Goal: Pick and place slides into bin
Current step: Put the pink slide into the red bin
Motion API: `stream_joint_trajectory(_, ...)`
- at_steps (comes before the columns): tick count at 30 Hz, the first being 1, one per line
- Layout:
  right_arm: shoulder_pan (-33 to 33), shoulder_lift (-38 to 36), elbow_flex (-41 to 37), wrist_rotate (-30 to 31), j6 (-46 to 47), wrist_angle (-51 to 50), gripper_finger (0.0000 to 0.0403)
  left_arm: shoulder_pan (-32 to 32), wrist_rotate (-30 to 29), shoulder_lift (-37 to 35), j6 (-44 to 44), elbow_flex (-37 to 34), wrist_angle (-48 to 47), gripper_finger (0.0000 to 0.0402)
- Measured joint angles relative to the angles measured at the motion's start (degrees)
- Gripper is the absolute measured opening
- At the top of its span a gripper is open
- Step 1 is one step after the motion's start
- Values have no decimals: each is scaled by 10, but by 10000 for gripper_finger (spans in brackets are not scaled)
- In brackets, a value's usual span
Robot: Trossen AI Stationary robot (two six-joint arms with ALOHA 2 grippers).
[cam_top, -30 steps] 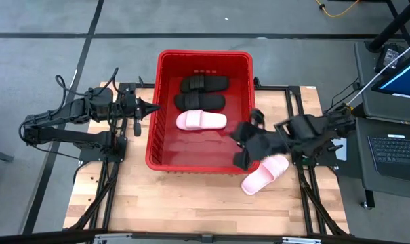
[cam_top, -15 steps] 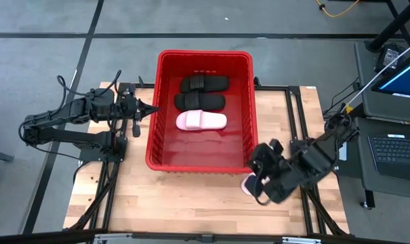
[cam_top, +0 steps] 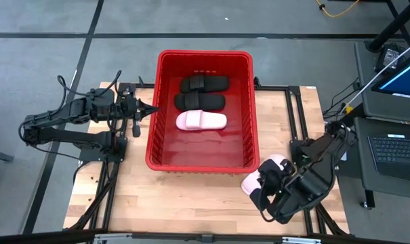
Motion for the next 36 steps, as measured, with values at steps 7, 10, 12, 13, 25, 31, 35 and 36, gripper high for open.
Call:
stream_joint_trajectory(7, 13, 0, -100, -72, 100, -1, 4, 0, 0, 0, 0, 0, 0, 2)
stream_joint_trajectory(10, 12, 0, -136, -81, 137, -1, 4, 0, 0, 0, 0, 0, 2, 1)
stream_joint_trajectory(12, 9, 0, -153, -83, 148, -1, 4, 0, 0, 0, 0, 0, 8, 3)
stream_joint_trajectory(13, 8, 0, -160, -87, 149, -1, 4, 0, 0, 1, 0, 0, 10, 3)
stream_joint_trajectory(25, -3, 0, -211, -153, 146, 0, 27, 0, 0, 1, -7, 0, 13, 1)
stream_joint_trajectory(31, -6, 0, -236, -151, 147, 0, 77, 0, 0, 1, -17, 0, 13, 2)
stream_joint_trajectory(35, -6, 0, -257, -151, 158, 1, 118, 0, 0, 1, -26, 0, 13, 1)
stream_joint_trajectory(36, -6, 0, -262, -151, 158, 4, 127, 0, 0, 1, -30, 0, 13, 2)
